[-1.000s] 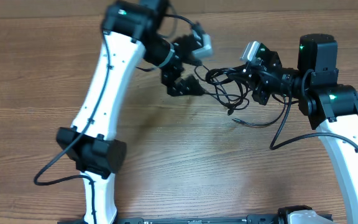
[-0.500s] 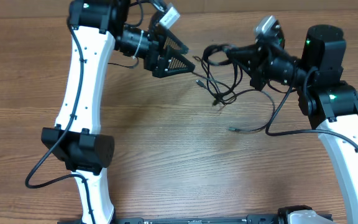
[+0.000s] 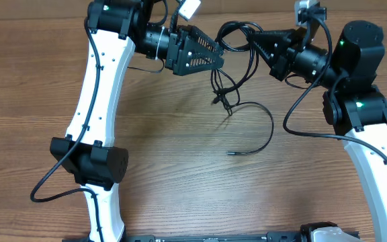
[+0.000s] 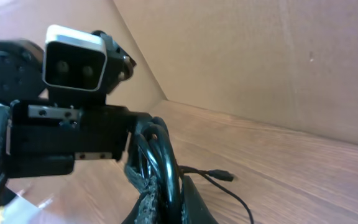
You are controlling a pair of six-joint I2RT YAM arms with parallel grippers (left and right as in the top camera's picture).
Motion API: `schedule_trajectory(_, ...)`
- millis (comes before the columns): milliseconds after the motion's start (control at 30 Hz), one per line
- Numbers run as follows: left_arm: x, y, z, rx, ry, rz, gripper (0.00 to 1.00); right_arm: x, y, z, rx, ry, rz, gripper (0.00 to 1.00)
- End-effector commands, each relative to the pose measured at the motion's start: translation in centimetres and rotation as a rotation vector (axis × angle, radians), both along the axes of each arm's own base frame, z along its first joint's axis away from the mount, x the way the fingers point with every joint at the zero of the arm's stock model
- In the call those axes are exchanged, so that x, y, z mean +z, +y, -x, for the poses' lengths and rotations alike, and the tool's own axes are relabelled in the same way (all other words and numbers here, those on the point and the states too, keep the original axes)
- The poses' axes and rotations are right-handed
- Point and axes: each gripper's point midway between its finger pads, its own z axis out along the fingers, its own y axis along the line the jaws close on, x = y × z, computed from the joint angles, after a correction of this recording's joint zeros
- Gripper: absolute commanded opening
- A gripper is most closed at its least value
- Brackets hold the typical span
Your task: Untangle cables
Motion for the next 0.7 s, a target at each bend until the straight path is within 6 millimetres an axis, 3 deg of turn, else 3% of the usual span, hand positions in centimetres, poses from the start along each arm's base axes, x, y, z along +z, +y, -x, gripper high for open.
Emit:
schedule_trajectory(0,1.6,0.1,0.3,-0.012,0.002,0.053,1.00,1.4,0.1,0.3,0.017,0.042,-0.075,0.04)
schedule_trajectory(167,1.8,0.0,-0.3,-0.011,-0.059,0.067,1.00,1.5,0.5,0.8,0.047,0.060,-0.094,0.04)
schedule_trajectory(367,1.1,-0.6,-3.0,0.062,-0.073,-0.026,0.99,1.6,0.9,1.5,0.094,0.067,-0.102,0.04)
schedule_trajectory(667,1.6,-1.6,-2.6,0.034,-0.100,-0.005,0.99,1.6,1.0,1.5,0.098,0.067,-0.102,0.04)
